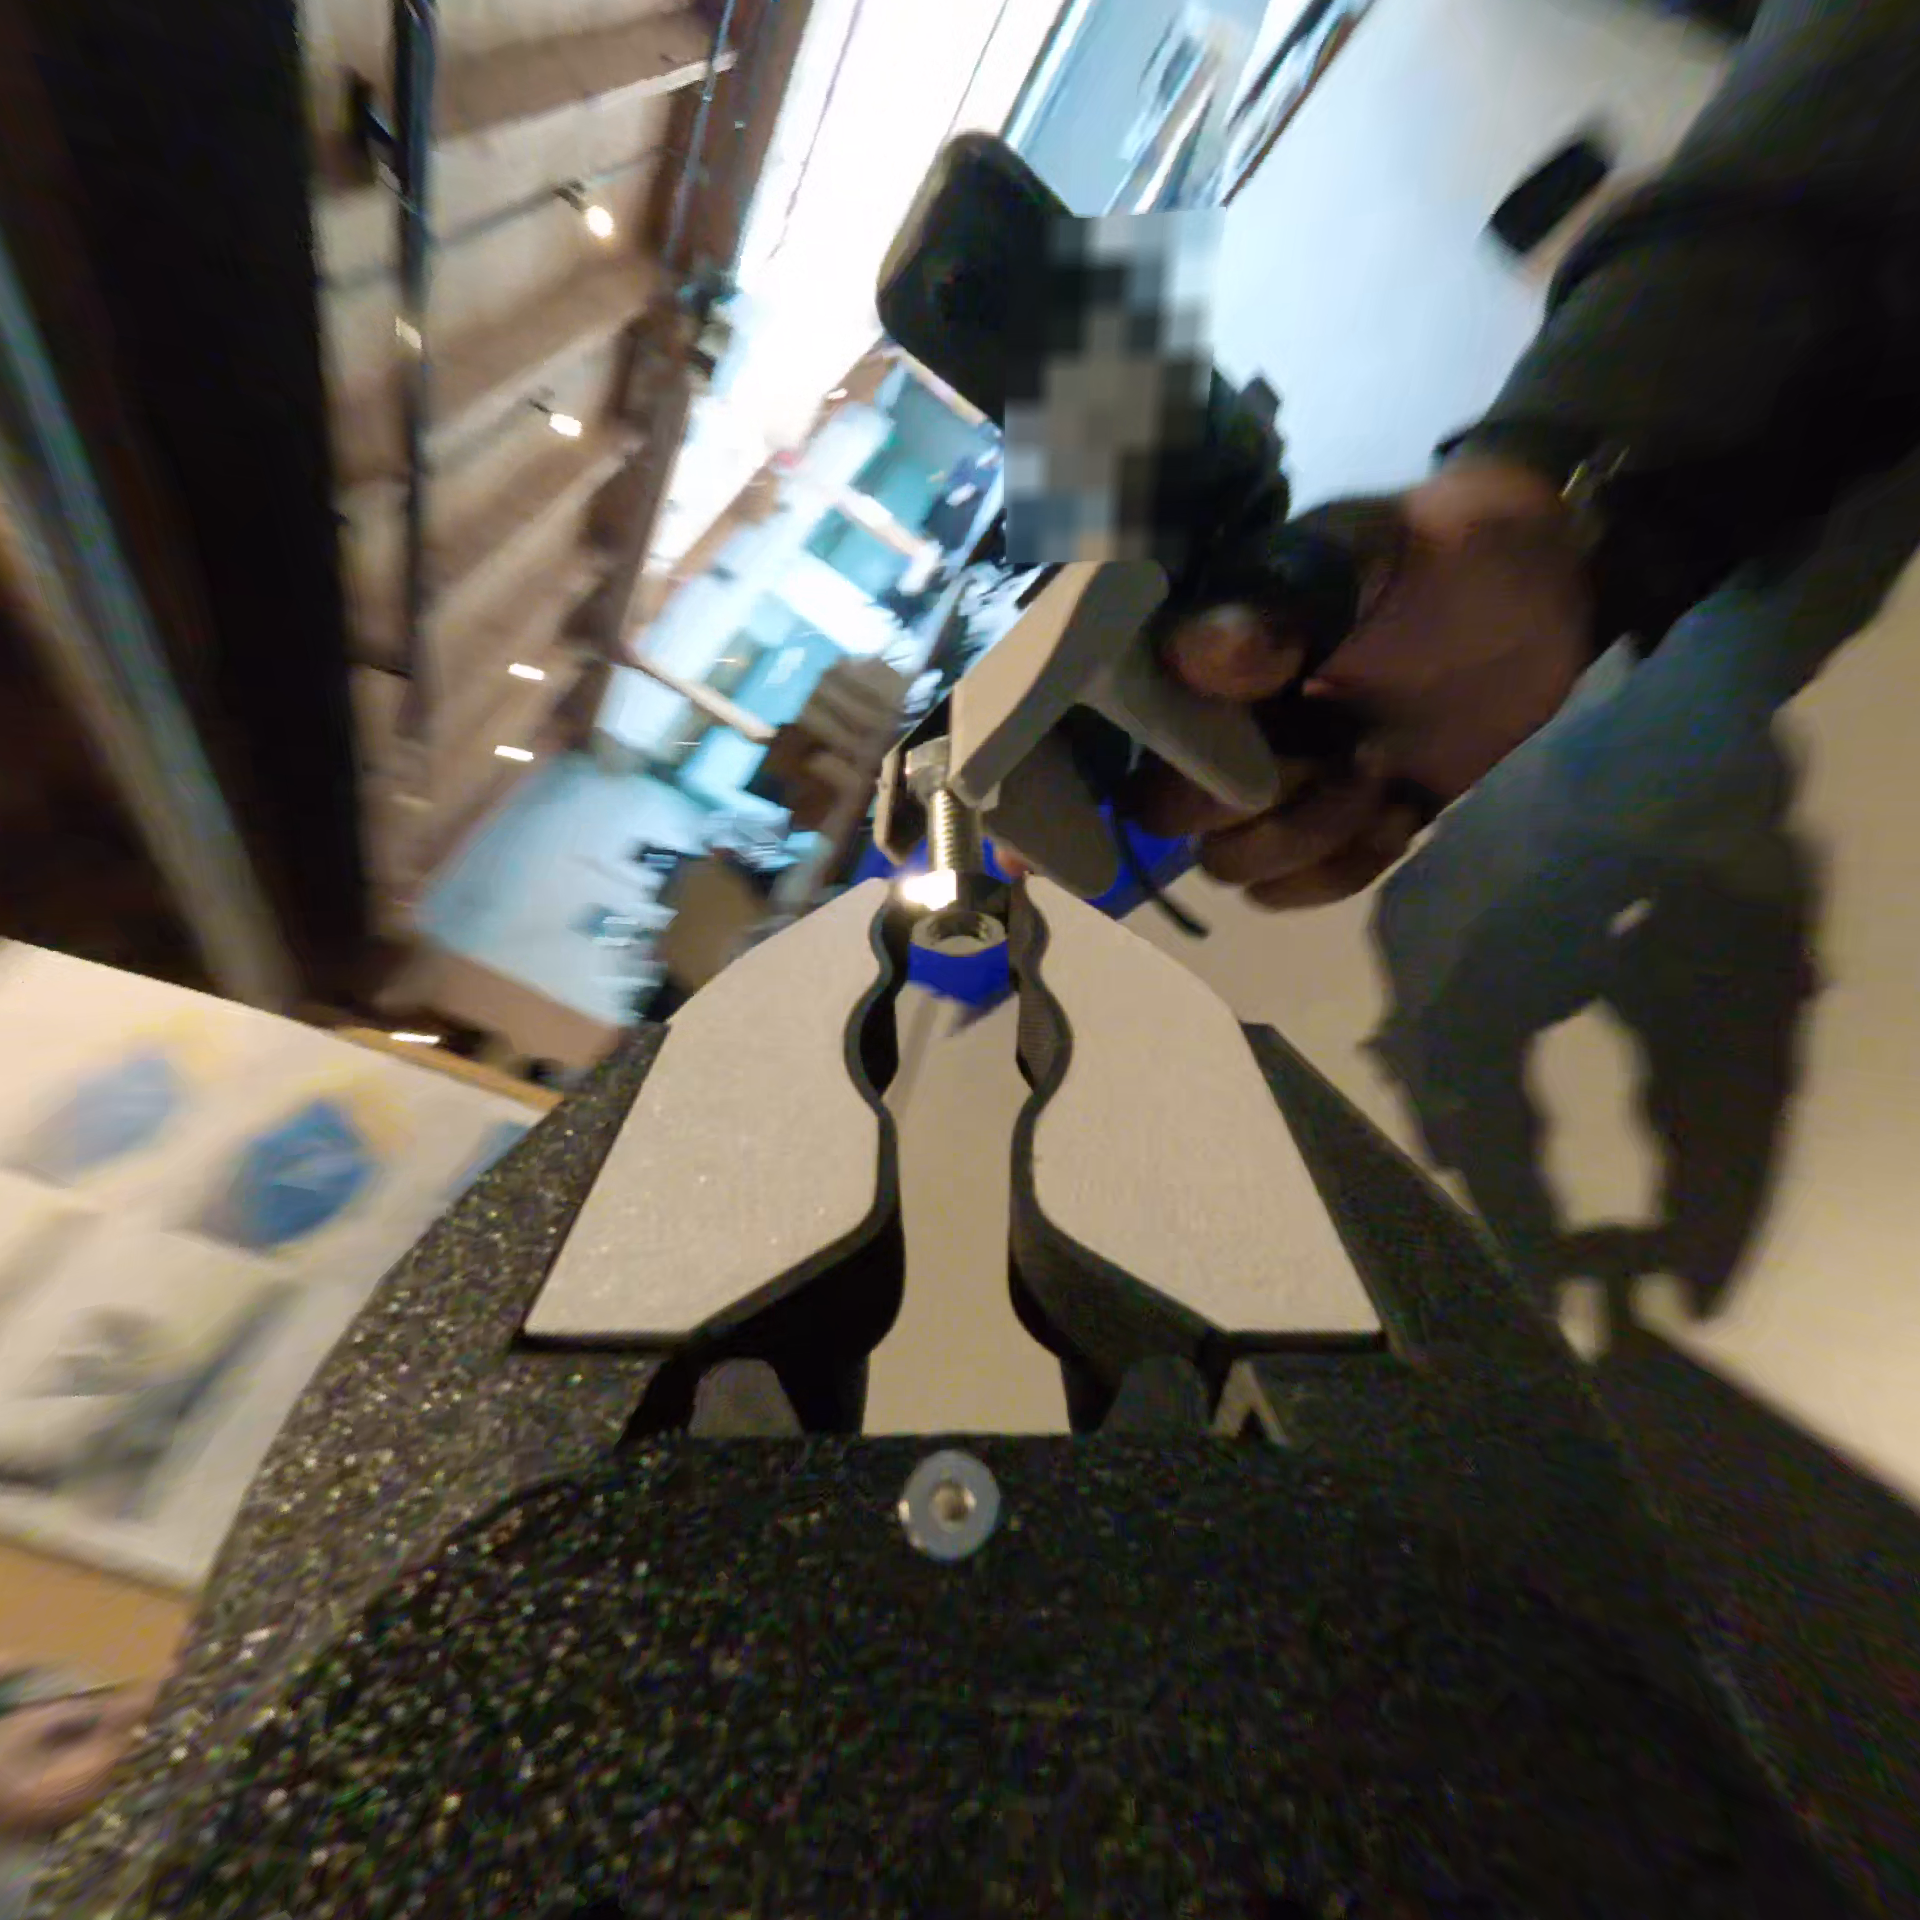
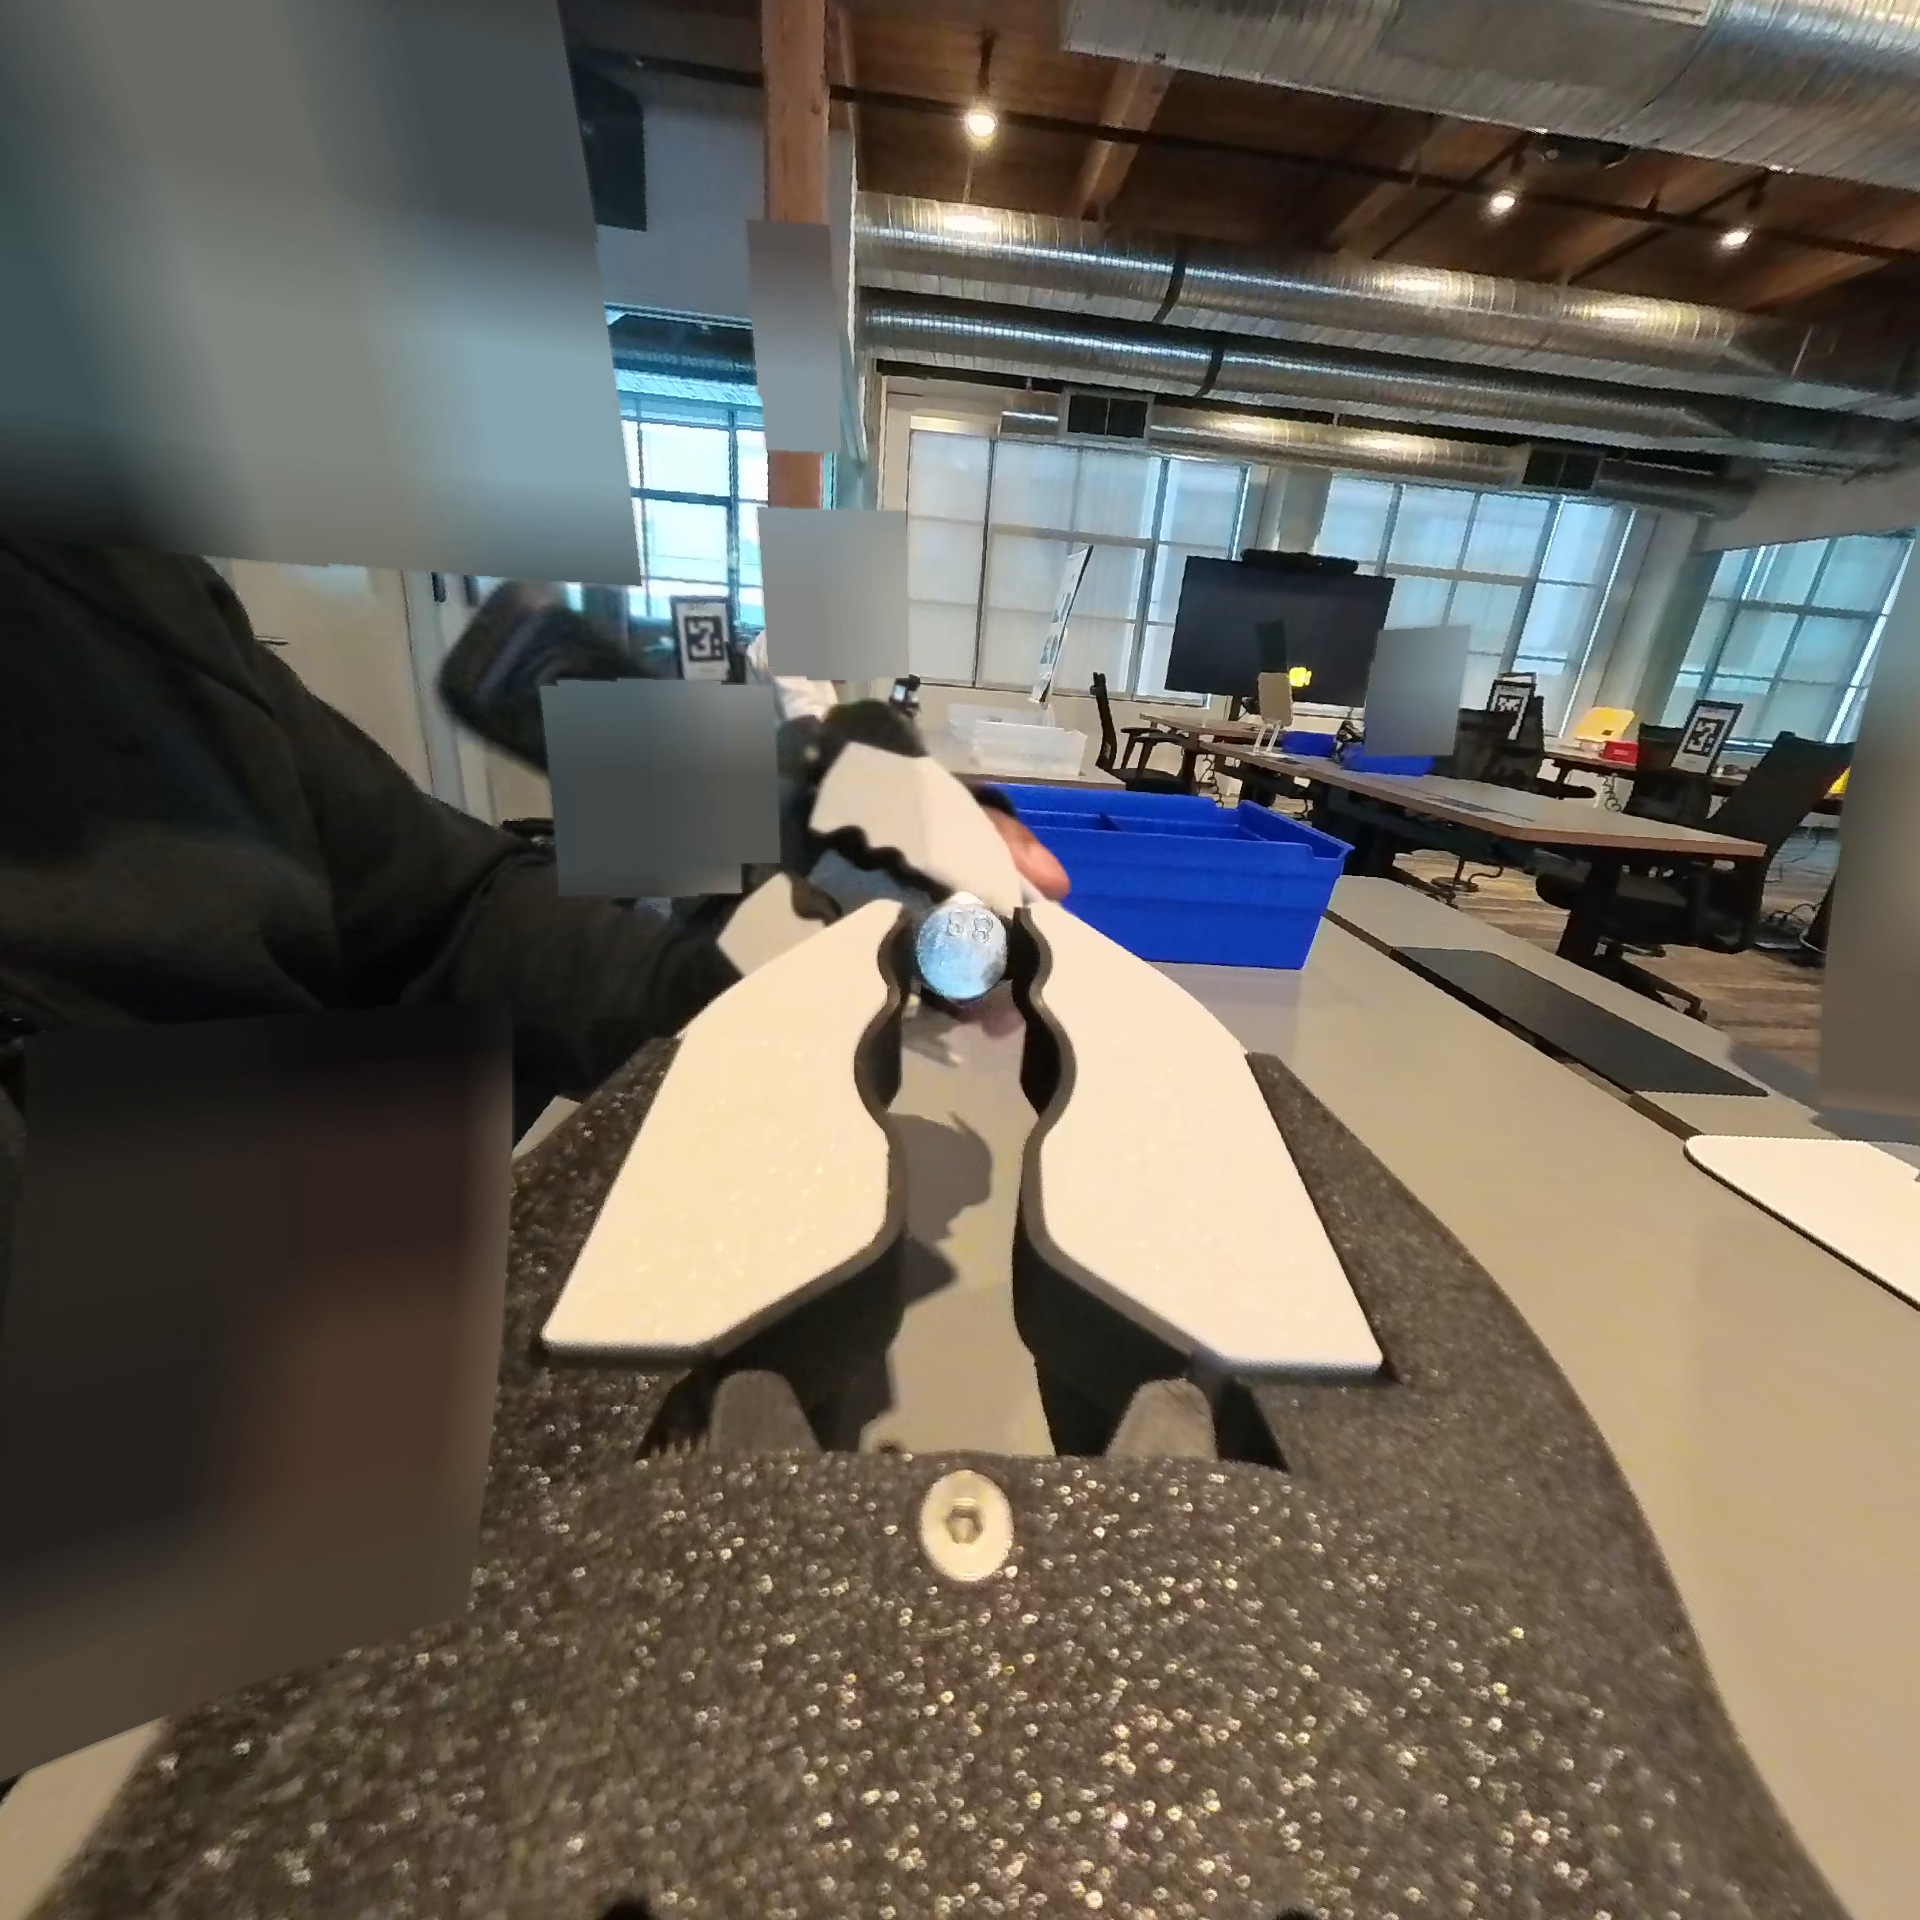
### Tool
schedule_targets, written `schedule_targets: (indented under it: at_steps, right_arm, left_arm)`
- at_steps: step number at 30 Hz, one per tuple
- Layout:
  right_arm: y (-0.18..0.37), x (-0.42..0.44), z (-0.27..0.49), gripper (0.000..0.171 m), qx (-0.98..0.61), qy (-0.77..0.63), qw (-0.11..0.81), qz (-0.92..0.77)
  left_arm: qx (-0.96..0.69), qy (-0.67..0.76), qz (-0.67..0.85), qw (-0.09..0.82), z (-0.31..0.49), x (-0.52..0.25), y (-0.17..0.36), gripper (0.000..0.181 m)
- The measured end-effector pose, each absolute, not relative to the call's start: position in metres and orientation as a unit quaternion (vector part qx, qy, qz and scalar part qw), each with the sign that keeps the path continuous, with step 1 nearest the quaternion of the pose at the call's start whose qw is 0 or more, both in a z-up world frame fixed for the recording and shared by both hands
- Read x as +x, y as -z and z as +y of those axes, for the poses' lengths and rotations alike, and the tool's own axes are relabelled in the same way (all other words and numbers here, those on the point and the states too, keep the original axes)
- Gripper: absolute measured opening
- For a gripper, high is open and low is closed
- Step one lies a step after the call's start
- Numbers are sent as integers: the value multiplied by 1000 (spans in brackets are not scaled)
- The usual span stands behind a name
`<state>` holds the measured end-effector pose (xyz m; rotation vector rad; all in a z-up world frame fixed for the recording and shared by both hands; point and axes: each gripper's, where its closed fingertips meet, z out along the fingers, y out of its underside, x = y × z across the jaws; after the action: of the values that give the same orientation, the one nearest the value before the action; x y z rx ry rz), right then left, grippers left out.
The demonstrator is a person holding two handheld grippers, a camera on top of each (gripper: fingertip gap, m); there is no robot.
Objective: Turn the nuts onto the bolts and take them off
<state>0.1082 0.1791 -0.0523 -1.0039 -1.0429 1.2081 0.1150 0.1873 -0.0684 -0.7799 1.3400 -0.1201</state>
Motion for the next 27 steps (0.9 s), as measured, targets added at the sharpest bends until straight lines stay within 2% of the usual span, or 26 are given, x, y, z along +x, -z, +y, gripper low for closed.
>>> schedule_targets:
  at_steps: [3,6,9,14,17,18,21,27]
  right_arm:
    - [52,108,179,18,-431,-521,586,-446]
    - [52,109,179,18,-431,-520,588,-446]
    - [51,109,180,18,-431,-520,588,-445]
    - [51,109,179,18,-430,-520,587,-447]
    - [52,108,178,18,-430,-520,586,-449]
    - [52,108,178,18,-430,-520,585,-450]
    - [53,108,178,18,-430,-517,586,-452]
    - [51,108,176,18,-427,-518,588,-450]
  left_arm:
    - [-308,-33,606,732,188,114,67,18]
    - [-328,59,589,736,184,113,60,43]
    - [-366,199,573,706,180,110,56,52]
    - [-439,364,532,627,184,112,61,50]
    - [-459,403,535,583,182,115,70,31]
    - [-463,396,551,570,180,117,76,20]
    - [-444,300,580,613,183,116,77,18]
    - [-297,-86,603,736,190,110,65,17]
